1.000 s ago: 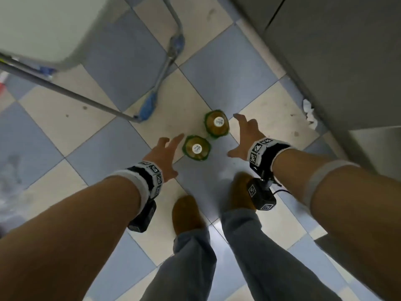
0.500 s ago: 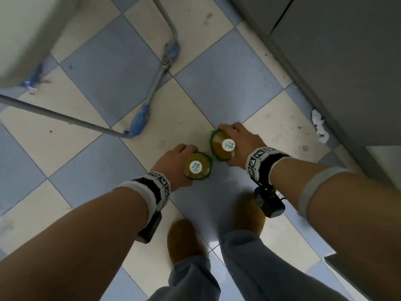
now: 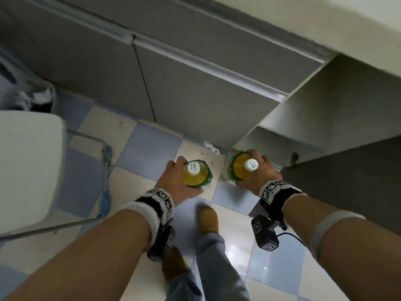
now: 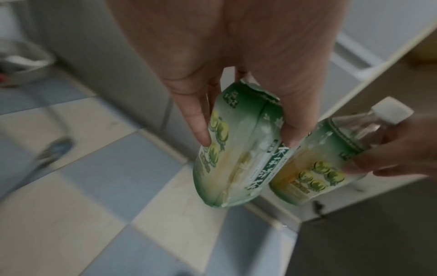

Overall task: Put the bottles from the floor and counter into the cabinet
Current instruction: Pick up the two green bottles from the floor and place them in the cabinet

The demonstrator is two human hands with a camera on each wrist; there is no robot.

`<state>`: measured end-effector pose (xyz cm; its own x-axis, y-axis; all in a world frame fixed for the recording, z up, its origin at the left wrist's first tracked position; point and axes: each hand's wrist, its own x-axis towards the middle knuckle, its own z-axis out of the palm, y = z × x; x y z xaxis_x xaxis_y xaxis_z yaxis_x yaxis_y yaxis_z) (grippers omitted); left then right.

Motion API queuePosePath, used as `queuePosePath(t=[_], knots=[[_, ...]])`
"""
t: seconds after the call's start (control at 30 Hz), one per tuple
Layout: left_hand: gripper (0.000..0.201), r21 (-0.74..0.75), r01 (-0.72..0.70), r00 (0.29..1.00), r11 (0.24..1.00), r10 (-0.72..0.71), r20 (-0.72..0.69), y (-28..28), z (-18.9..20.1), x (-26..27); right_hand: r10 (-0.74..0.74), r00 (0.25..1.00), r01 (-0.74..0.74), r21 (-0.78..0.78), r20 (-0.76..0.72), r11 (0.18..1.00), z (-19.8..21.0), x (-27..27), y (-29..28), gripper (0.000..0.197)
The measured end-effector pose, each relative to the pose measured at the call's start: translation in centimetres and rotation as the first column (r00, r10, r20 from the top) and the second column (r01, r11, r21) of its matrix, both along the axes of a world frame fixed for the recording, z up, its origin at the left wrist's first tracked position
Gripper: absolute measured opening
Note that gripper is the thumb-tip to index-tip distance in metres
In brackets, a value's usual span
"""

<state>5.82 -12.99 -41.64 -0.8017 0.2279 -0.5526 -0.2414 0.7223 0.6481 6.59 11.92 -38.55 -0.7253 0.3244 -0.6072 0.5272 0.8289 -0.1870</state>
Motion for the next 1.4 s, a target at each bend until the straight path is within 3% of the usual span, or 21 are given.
queuePosePath(t=[0.13, 0.4, 0.53, 0.7, 0.93, 1.13, 1.2, 1.3, 1.4], knots=[[0.081, 0.077, 0.109, 0.993, 0.991, -0.104, -0.058, 7.7, 4.2, -1.5, -0.230, 0.973, 0.231, 0.057, -0.039, 0.971, 4.6, 2.6, 7.1, 0.097], [0.082, 0.083, 0.192, 0.974, 0.978, -0.180, -0.135, 20.9, 6.1, -3.0, -0.472, 0.873, 0.480, 0.040, -0.124, 0.876, 6.2, 5.5, 15.9, 0.104], [0.088, 0.095, 0.172, 0.971, 0.981, -0.152, -0.185, 26.4, 6.1, -4.4, -0.465, 0.869, 0.468, -0.024, -0.168, 0.883, 6.6, 4.3, 19.8, 0.101], [0.080, 0.113, 0.100, 0.968, 0.988, -0.070, -0.243, 33.0, 4.8, -8.0, -0.473, 0.840, 0.464, -0.100, -0.265, 0.880, 6.6, 0.1, 24.7, 0.106], [0.083, 0.172, 0.021, 0.956, 0.985, 0.031, -0.292, 40.4, -0.6, -15.4, -0.477, 0.809, 0.449, -0.163, -0.343, 0.878, 1.7, -8.4, 30.3, 0.107], [0.088, 0.255, 0.003, 0.931, 0.967, 0.091, -0.355, 46.0, -3.4, -20.5, -0.327, 0.852, 0.314, -0.102, -0.408, 0.944, -1.9, -12.6, 36.0, 0.080], [0.084, 0.298, 0.035, 0.928, 0.954, 0.079, -0.364, 47.3, -4.2, -21.6, -0.307, 0.848, 0.289, -0.107, -0.431, 0.951, -2.1, -13.4, 36.9, 0.080], [0.077, 0.309, 0.100, 0.920, 0.946, 0.031, -0.392, 48.4, -5.2, -23.1, -0.308, 0.775, 0.327, -0.068, -0.551, 0.943, -3.3, -14.7, 37.9, 0.080], [0.077, 0.334, 0.151, 0.917, 0.930, -0.006, -0.398, 49.3, -6.2, -24.3, -0.449, 0.688, 0.469, -0.123, -0.570, 0.875, -5.0, -15.5, 38.9, 0.074]])
